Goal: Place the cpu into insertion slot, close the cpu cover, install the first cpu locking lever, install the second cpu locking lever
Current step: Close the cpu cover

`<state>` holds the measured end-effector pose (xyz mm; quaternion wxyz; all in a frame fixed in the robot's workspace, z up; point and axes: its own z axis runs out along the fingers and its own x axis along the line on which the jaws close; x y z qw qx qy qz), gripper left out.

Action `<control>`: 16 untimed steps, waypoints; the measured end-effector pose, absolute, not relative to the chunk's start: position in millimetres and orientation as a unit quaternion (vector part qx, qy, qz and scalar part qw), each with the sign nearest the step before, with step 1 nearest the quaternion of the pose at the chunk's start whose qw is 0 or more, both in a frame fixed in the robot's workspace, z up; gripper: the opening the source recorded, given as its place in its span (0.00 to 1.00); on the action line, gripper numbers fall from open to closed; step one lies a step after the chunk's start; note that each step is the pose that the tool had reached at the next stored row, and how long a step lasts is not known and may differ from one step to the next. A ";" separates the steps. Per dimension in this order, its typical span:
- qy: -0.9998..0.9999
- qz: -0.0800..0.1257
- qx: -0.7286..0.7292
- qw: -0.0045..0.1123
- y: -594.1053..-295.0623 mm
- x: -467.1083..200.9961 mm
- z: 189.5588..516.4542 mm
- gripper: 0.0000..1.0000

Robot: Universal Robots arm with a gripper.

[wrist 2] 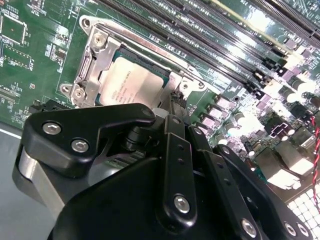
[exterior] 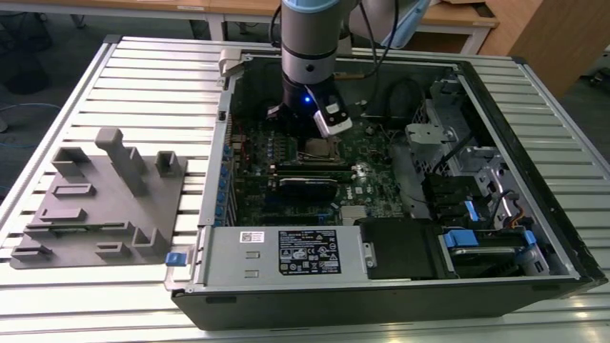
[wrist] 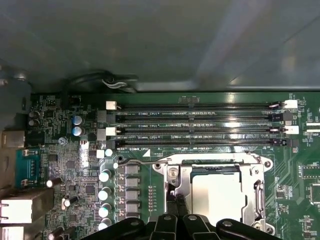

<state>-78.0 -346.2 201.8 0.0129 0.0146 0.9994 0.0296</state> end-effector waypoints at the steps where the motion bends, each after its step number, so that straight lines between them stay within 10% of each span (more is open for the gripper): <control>1: 0.999 0.030 0.015 0.013 -345.6 -78.0 201.8 0.11; 16: 0.999 0.029 0.015 0.013 -342.7 -77.9 197.3 0.11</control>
